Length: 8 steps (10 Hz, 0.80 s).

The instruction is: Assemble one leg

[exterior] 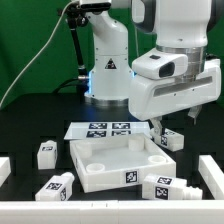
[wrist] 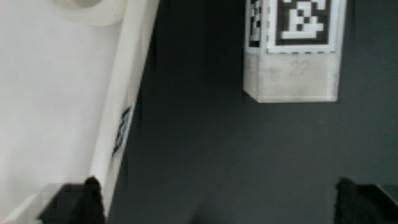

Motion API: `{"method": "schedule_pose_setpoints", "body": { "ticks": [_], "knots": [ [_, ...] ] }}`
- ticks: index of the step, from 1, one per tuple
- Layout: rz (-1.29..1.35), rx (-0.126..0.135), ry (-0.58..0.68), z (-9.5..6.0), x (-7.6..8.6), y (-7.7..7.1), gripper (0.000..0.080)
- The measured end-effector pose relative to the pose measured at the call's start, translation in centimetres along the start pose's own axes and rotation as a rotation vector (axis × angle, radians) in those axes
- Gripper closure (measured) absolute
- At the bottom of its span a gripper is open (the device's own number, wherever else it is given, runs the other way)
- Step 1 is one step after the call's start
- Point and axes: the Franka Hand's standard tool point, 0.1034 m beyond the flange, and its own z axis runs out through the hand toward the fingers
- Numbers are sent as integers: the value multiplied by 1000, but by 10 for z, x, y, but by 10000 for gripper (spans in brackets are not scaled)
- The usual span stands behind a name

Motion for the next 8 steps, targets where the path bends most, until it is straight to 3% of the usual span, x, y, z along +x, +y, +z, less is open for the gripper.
{"method": "schedule_pose_setpoints", "body": {
  "ticks": [1, 2, 3, 4, 6, 8],
  "knots": [
    [-8, 12, -55, -1, 3, -3, 150],
    [16, 5, -104, -1, 1, -6, 150],
    [56, -63, -184, 0, -9, -13, 150],
    [69, -56, -276, 5, -17, -19, 150],
    [100, -65, -367, 9, -15, -25, 150],
    [102, -50, -520, 11, -18, -26, 150]
  ]
}}
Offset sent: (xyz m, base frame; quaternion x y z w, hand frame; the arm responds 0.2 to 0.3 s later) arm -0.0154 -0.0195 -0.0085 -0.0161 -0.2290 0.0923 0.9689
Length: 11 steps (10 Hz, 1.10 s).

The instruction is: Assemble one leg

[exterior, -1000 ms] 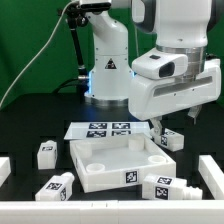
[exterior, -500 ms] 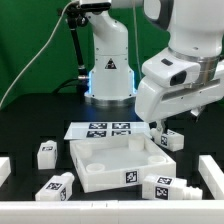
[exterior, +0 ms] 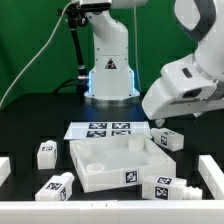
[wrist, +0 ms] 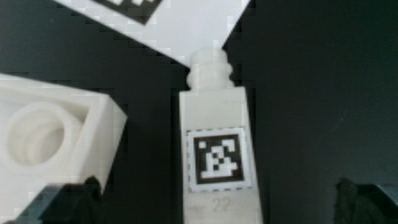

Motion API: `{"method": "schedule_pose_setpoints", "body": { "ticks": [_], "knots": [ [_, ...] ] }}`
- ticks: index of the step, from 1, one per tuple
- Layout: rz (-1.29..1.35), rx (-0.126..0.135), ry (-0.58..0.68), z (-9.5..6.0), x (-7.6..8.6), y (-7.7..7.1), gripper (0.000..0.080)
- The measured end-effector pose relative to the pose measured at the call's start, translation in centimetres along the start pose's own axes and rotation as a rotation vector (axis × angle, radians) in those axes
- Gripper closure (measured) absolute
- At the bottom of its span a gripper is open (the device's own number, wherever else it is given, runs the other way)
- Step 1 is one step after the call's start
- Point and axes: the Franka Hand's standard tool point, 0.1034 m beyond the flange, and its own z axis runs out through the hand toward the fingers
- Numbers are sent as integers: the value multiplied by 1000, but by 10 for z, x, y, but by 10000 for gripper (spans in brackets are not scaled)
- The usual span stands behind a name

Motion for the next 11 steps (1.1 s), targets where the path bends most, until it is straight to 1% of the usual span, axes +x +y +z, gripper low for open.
{"method": "schedule_pose_setpoints", "body": {
  "ticks": [1, 2, 3, 4, 5, 6, 11],
  "knots": [
    [-1, 2, -29, 0, 4, 0, 150],
    [-4, 2, -109, 4, -3, -1, 150],
    [-6, 6, -190, 7, -2, -2, 150],
    [-2, 14, -252, 11, 3, 1, 150],
    [2, 21, -285, 13, 9, 3, 150],
    [6, 21, -279, 14, 13, 2, 150],
    [-4, 29, -291, 38, 20, -2, 150]
  ]
}}
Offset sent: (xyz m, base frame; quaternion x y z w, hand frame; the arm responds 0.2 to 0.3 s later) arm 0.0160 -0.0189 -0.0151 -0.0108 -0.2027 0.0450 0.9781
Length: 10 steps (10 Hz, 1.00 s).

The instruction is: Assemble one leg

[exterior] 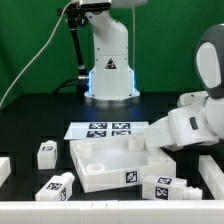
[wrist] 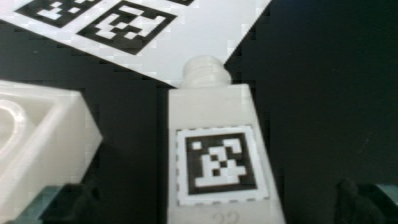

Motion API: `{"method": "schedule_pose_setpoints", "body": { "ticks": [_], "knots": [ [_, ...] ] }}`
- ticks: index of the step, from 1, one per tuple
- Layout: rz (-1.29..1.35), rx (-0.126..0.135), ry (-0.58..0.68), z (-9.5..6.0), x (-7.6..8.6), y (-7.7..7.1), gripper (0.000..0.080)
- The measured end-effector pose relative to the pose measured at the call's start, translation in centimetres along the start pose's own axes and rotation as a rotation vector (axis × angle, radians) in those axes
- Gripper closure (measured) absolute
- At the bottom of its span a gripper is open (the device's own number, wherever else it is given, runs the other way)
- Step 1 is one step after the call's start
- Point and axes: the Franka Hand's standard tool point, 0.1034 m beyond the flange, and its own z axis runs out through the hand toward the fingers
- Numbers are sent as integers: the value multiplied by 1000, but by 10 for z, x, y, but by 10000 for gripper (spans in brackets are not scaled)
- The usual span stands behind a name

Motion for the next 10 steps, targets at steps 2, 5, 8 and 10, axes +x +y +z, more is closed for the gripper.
{"method": "schedule_pose_setpoints", "body": {
  "ticks": [2, 5, 8, 10],
  "knots": [
    [-2, 1, 1, 2, 0, 0, 150],
    [-2, 1, 1, 2, 0, 0, 342],
    [-3, 0, 1, 2, 0, 0, 517],
    [-7, 2, 1, -2, -4, 0, 517]
  ]
}}
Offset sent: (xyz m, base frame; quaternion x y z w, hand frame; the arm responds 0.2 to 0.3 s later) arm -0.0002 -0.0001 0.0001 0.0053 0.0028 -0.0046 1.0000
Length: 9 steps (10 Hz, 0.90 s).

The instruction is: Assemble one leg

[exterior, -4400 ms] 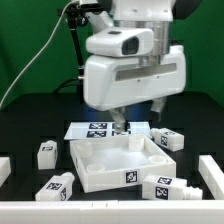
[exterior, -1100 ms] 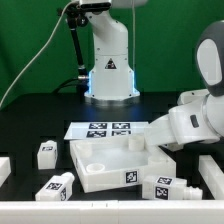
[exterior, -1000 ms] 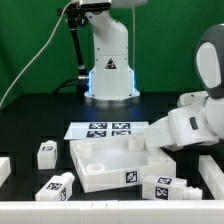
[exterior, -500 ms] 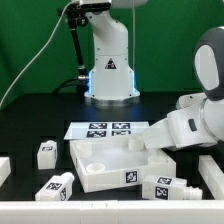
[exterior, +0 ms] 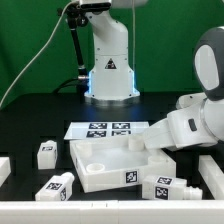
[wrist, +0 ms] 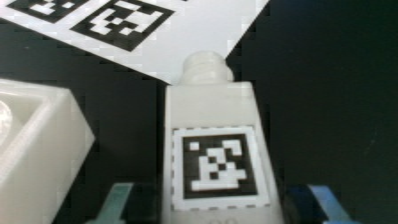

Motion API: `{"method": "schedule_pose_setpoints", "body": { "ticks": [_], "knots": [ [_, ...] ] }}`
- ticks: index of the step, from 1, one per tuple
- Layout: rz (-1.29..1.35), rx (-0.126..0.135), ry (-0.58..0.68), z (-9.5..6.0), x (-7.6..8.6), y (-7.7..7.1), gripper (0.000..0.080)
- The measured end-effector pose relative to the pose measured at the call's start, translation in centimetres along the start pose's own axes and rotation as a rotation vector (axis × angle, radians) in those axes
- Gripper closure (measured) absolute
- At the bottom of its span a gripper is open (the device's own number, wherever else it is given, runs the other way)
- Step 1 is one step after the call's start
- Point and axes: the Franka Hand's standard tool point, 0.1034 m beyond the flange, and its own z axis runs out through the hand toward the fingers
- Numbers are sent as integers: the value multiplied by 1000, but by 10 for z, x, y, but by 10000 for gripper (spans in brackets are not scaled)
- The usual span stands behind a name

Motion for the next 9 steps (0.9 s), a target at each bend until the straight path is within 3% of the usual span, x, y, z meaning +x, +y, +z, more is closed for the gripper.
{"method": "schedule_pose_setpoints", "body": {
  "ticks": [2, 4, 5, 6, 9],
  "knots": [
    [-23, 12, 10, -24, -42, 2, 517],
    [-48, 5, 43, -41, -71, 10, 517],
    [-51, -1, 69, -44, -76, 12, 515],
    [-52, -3, 104, -44, -69, 11, 515],
    [-38, -19, 334, -55, -60, 17, 515]
  ]
}}
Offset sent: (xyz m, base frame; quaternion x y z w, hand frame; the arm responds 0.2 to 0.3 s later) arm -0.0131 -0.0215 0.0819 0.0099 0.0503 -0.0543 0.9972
